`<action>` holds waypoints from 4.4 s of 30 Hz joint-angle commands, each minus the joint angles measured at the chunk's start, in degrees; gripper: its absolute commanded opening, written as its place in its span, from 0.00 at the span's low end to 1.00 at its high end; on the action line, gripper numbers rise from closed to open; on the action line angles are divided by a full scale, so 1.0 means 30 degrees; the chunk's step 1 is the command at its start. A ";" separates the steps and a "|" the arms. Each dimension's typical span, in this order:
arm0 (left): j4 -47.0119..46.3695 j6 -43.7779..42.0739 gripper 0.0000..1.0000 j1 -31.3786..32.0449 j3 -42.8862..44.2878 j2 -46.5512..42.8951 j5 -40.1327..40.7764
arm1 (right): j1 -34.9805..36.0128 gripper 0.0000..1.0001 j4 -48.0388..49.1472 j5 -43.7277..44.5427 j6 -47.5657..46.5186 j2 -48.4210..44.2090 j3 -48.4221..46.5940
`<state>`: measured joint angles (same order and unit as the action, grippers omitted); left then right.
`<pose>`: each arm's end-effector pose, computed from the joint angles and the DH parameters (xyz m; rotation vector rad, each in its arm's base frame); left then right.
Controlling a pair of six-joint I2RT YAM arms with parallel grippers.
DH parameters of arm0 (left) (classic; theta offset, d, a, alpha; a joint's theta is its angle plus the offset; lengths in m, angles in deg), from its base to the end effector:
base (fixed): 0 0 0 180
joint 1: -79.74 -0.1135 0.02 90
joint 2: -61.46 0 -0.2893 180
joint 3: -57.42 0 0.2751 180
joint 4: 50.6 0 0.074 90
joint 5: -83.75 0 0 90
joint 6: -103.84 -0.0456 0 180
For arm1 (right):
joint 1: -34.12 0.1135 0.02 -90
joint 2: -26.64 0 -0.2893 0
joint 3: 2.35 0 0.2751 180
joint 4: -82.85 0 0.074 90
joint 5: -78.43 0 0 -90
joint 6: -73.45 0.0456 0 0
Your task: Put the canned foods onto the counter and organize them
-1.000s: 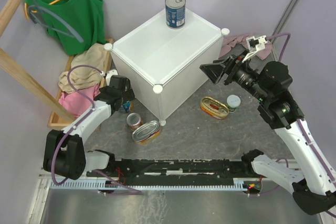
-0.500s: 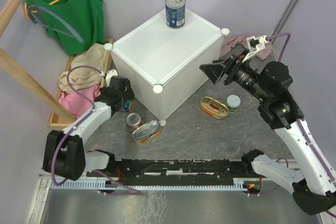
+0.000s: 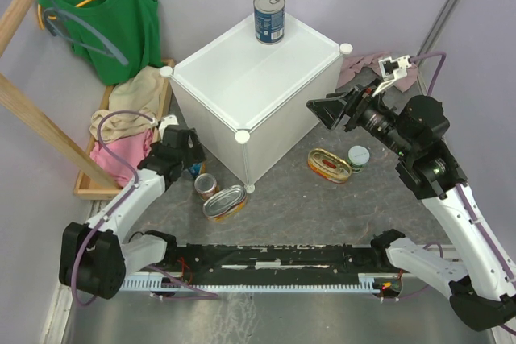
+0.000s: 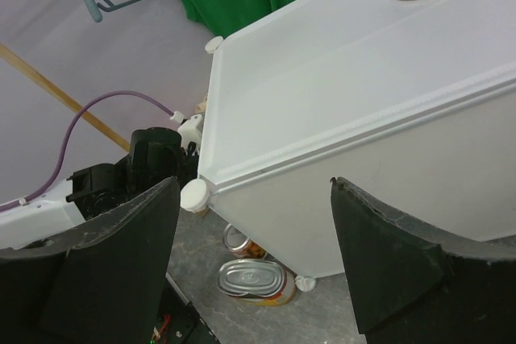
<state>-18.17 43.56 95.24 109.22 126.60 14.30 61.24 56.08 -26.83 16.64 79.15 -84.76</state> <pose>0.2427 -0.0507 0.2289 -0.4528 2.2615 0.0256 0.1727 0.1020 0.4866 -0.1409 1.6049 1.0311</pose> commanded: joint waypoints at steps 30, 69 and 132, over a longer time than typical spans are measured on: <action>0.2053 0.0838 0.03 0.0108 0.5994 -0.7848 0.0570 | 0.0078 0.84 0.0937 0.0401 -0.0378 0.0595 -0.0157; 0.1531 -0.0076 0.03 0.0108 1.5048 -0.5582 -0.5513 | 0.0662 0.83 0.0955 0.3102 -0.2016 0.3270 -0.1055; -0.1649 -0.4888 0.41 0.7194 2.1815 0.7819 -0.4261 | 0.2383 0.84 0.0410 0.5620 -0.5299 0.5922 -0.2897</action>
<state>-14.37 28.91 116.25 175.03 152.92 3.48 67.77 54.96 -11.05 1.58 96.75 -93.75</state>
